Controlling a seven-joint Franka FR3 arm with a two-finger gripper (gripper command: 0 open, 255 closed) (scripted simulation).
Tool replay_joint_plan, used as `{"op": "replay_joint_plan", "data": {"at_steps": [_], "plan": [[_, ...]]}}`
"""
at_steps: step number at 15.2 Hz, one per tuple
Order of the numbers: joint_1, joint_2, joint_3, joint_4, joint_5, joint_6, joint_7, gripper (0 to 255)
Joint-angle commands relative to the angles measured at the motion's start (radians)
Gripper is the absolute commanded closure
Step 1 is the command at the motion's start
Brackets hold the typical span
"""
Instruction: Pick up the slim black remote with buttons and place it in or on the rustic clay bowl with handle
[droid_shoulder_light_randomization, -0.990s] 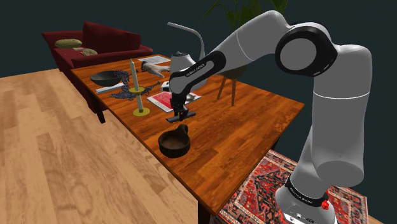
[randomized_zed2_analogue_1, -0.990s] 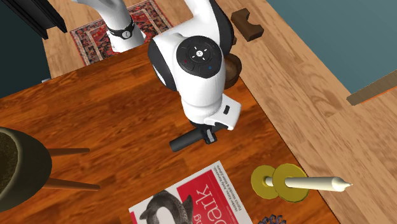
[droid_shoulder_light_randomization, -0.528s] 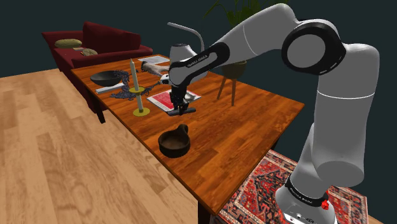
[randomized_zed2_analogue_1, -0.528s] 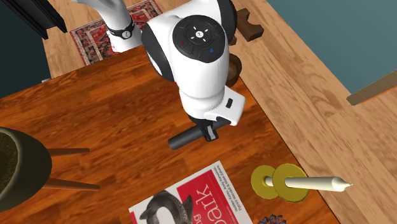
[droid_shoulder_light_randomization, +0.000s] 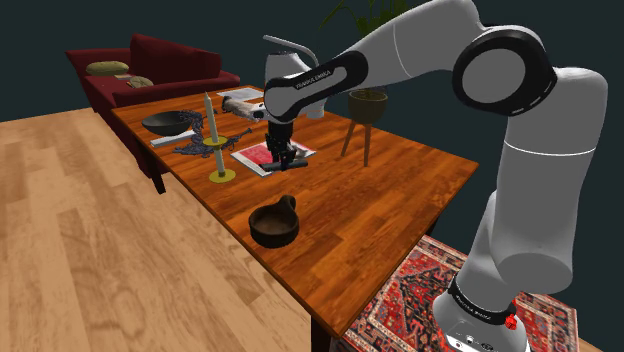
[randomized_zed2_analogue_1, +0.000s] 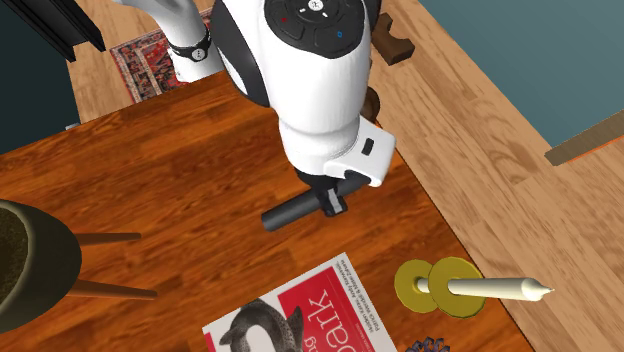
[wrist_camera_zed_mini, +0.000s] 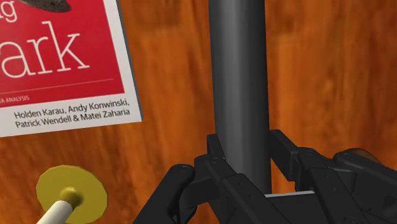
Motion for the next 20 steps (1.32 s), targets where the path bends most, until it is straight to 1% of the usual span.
{"op": "replay_joint_plan", "data": {"at_steps": [1,13,20], "plan": [[0.000,-0.009,-0.001,0.016,-0.002,-0.025,0.000,255],[0.001,-0.044,-0.003,0.129,-0.009,-0.173,0.004,255],[0.089,-0.171,0.057,-0.045,-0.046,-0.126,0.163,255]]}}
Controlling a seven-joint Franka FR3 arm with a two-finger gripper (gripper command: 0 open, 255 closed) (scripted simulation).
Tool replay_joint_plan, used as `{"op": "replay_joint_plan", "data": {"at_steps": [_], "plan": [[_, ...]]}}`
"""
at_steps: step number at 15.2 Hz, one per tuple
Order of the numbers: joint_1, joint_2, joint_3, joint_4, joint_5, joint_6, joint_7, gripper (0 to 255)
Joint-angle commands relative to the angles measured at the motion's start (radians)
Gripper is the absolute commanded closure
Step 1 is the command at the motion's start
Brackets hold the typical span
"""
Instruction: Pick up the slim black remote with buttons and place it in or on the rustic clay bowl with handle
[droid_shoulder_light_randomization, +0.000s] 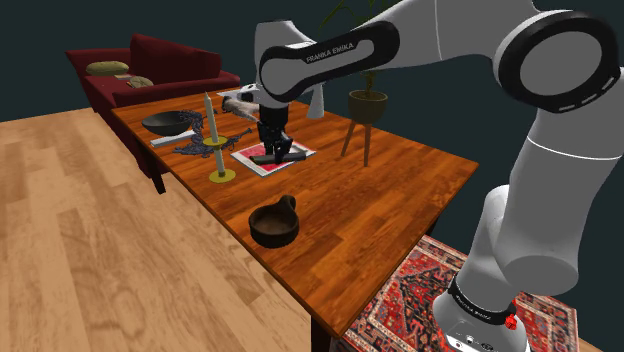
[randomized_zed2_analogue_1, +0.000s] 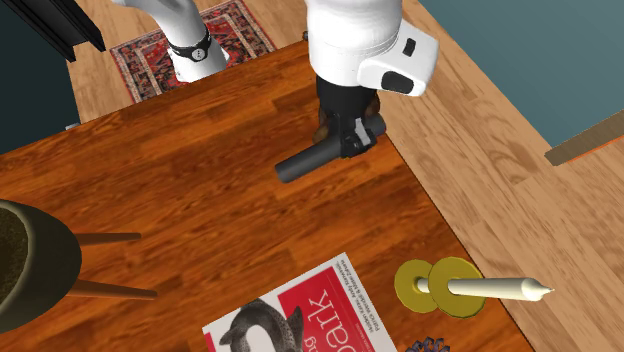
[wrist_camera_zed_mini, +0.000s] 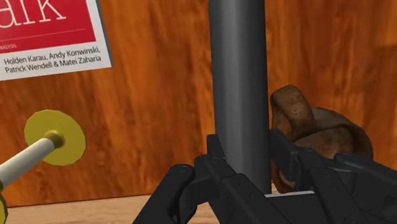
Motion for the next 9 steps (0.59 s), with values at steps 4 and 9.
{"op": "replay_joint_plan", "data": {"at_steps": [4,9], "plan": [[0.061,-0.070,0.052,-0.097,-0.019,0.025,0.121,255],[0.117,-0.115,0.111,-0.158,-0.029,0.037,0.241,255]]}}
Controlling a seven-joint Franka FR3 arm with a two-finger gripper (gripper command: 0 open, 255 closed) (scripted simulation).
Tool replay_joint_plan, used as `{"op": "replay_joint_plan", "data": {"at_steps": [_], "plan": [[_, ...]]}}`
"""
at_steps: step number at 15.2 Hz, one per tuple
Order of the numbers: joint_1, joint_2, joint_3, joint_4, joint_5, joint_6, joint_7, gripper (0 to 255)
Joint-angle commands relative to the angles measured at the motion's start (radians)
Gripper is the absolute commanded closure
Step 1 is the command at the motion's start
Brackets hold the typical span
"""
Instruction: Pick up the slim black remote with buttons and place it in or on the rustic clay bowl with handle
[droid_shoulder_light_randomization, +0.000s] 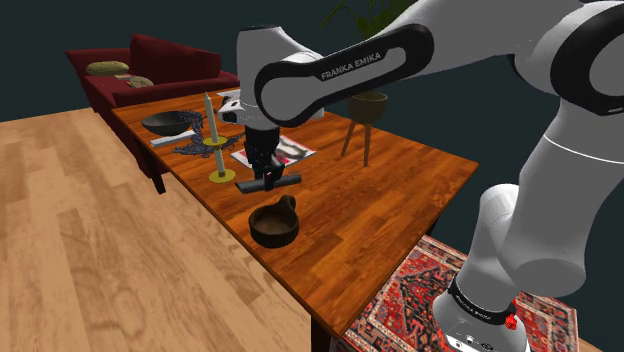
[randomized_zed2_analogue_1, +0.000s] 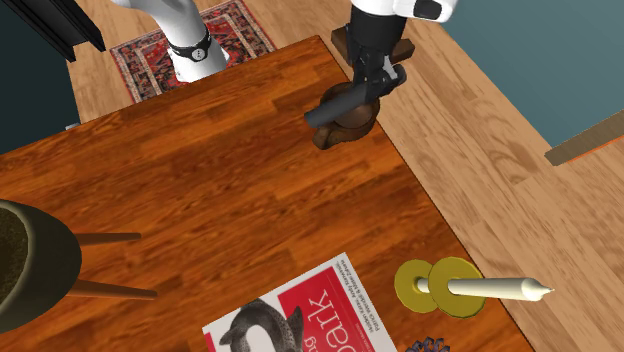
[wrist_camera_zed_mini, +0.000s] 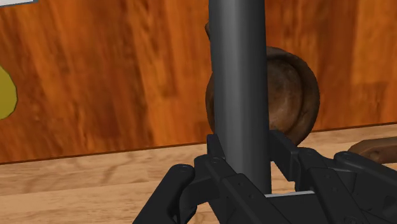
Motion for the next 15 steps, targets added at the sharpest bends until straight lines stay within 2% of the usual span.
{"op": "replay_joint_plan", "data": {"at_steps": [1,12,15], "plan": [[0.015,-0.010,0.016,-0.012,-0.002,0.001,0.034,255],[0.014,0.038,0.016,-0.113,-0.007,0.150,0.040,255],[0.014,0.038,0.016,-0.113,-0.007,0.150,0.040,255]]}}
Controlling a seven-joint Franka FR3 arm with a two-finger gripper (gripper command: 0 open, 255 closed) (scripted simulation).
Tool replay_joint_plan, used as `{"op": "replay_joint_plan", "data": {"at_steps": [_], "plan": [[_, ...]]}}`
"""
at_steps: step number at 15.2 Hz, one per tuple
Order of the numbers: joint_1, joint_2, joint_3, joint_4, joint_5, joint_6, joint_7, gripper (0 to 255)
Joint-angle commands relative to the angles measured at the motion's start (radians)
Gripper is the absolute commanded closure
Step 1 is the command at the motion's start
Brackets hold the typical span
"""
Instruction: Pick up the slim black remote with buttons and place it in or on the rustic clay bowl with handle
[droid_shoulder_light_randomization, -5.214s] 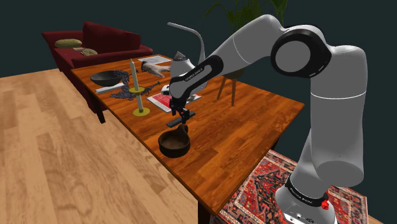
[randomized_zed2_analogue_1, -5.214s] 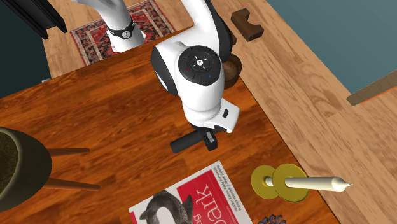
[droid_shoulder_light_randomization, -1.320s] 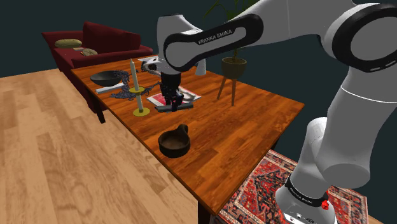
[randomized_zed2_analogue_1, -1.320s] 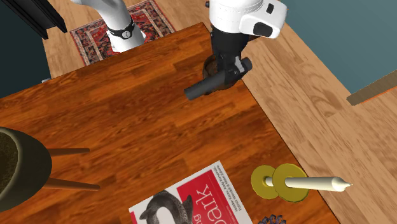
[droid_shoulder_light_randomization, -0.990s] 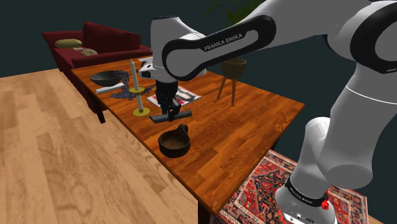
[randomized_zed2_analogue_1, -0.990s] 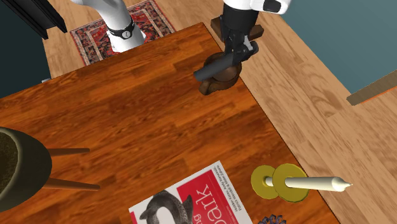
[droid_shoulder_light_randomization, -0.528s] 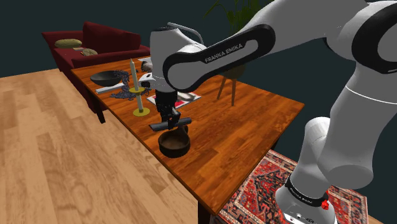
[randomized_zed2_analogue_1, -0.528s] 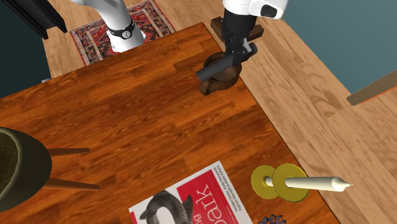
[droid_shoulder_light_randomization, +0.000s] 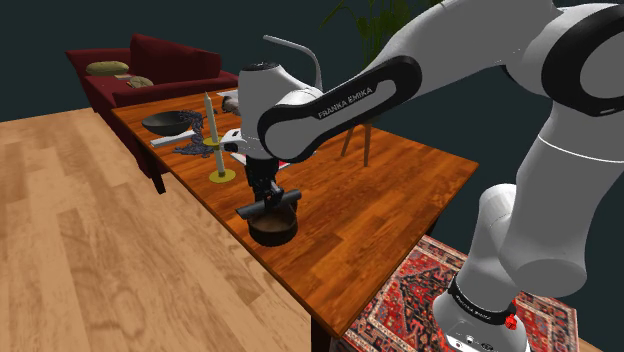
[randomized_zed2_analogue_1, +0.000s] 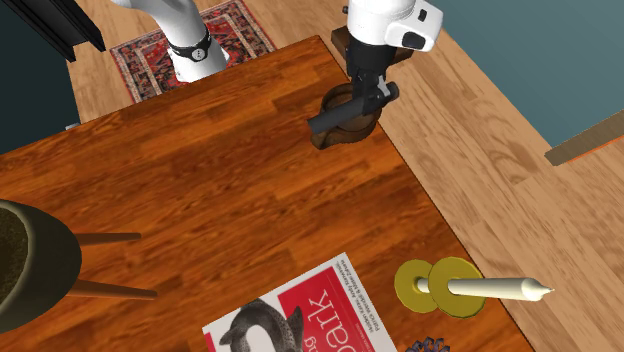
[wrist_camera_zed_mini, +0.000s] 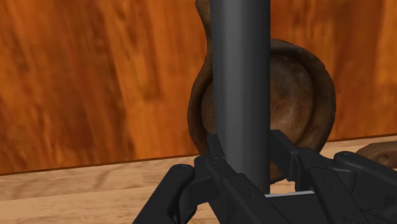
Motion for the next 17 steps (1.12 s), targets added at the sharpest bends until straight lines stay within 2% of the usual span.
{"op": "replay_joint_plan", "data": {"at_steps": [1,4,5,10,14,17], "plan": [[0.000,0.001,0.000,-0.001,0.001,0.002,0.000,255],[0.000,0.001,0.000,-0.001,0.001,0.002,0.000,255],[0.001,0.001,0.000,-0.002,0.001,0.001,0.000,0],[0.000,0.001,0.000,-0.001,0.001,0.002,0.000,0],[0.002,-0.051,0.002,0.067,0.004,-0.120,-0.002,0],[0.002,-0.051,0.002,0.067,0.004,-0.120,-0.002,0]]}}
